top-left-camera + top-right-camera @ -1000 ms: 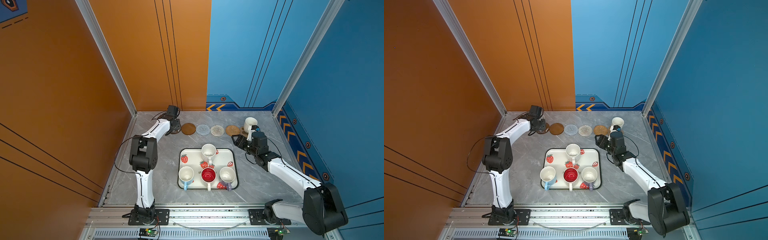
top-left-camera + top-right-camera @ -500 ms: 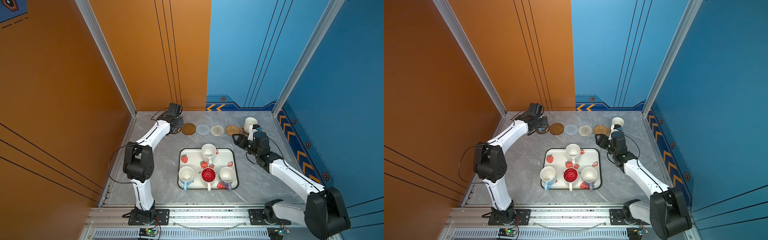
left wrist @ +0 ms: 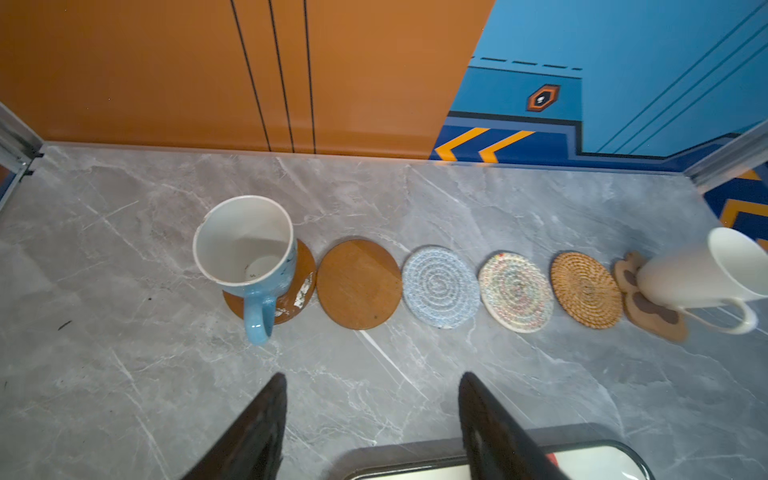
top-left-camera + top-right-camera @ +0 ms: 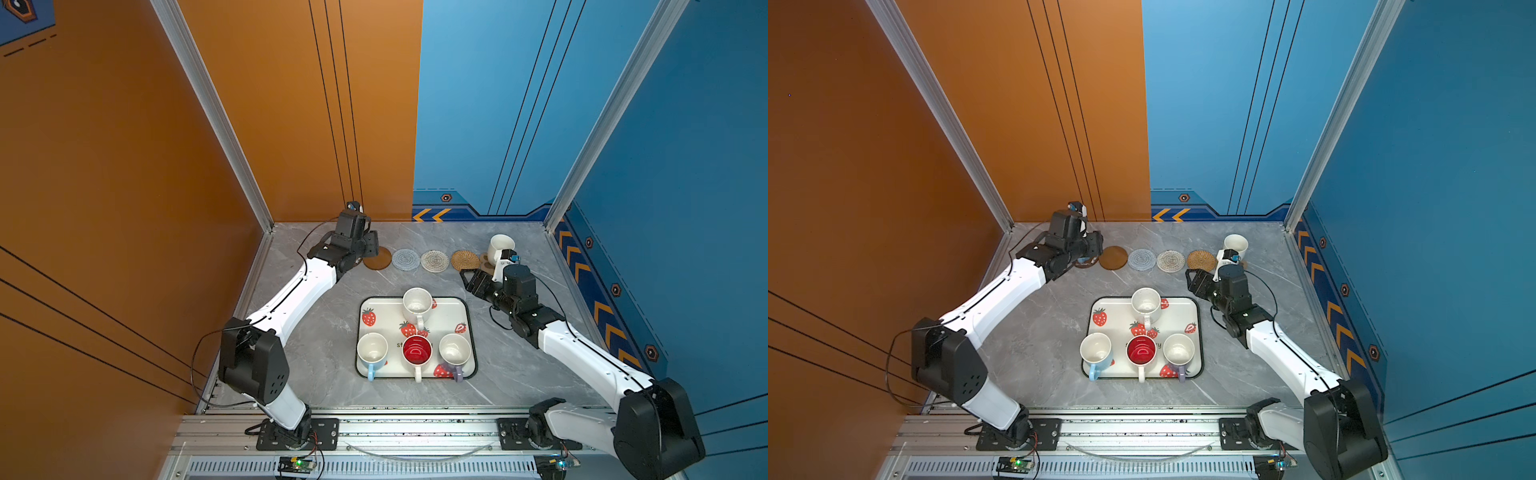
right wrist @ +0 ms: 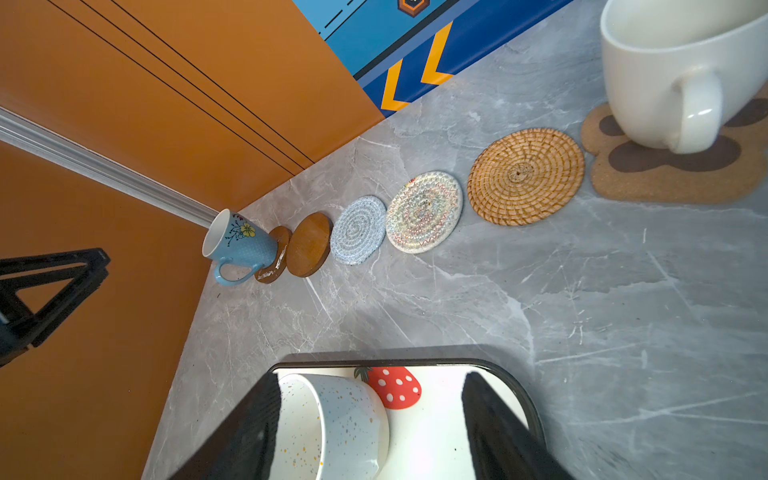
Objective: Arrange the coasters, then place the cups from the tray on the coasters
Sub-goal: 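Raise the left gripper off the mug and draw it back toward the tray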
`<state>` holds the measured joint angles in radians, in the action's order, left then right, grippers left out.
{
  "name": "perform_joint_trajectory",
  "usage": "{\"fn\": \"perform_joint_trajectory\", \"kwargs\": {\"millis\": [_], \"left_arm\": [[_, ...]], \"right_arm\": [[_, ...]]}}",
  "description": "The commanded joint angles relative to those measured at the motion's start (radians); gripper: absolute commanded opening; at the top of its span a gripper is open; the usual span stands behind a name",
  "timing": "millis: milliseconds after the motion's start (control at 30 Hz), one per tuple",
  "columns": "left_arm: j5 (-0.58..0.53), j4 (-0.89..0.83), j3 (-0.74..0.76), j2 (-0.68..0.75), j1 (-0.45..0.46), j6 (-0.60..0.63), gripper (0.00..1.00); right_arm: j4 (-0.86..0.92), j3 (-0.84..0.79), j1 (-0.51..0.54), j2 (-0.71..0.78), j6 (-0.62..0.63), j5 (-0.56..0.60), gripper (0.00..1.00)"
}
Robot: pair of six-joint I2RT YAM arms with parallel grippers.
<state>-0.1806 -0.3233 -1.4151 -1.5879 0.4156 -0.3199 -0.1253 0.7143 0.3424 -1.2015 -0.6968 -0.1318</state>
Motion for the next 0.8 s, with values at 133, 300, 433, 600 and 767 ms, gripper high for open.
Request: {"fn": "perform_joint_trajectory", "kwargs": {"millis": [133,300,433,600,767], "left_arm": [[-0.033,0.063,0.106,0.112,0.094,0.025,0.69],[-0.085,0.126,0.205,0.196,0.163,-0.002,0.71],[-0.154,0.126,0.266,0.26,0.214,-0.022,0.72],[-0.19,0.188,0.411,0.355,0.257,-0.059,0.73],[-0.198,0.239,0.503,0.444,0.262,-0.066,0.75]], "right_arm": [[0.029,0.046,0.047,-0.002,0.001,0.059,0.68],[0.05,0.081,0.082,-0.029,0.013,0.073,0.68],[0.059,0.107,0.112,-0.056,0.02,0.089,0.68],[0.095,0.155,0.146,-0.095,0.04,0.108,0.68],[0.122,0.185,0.173,-0.108,0.052,0.126,0.68]]}}
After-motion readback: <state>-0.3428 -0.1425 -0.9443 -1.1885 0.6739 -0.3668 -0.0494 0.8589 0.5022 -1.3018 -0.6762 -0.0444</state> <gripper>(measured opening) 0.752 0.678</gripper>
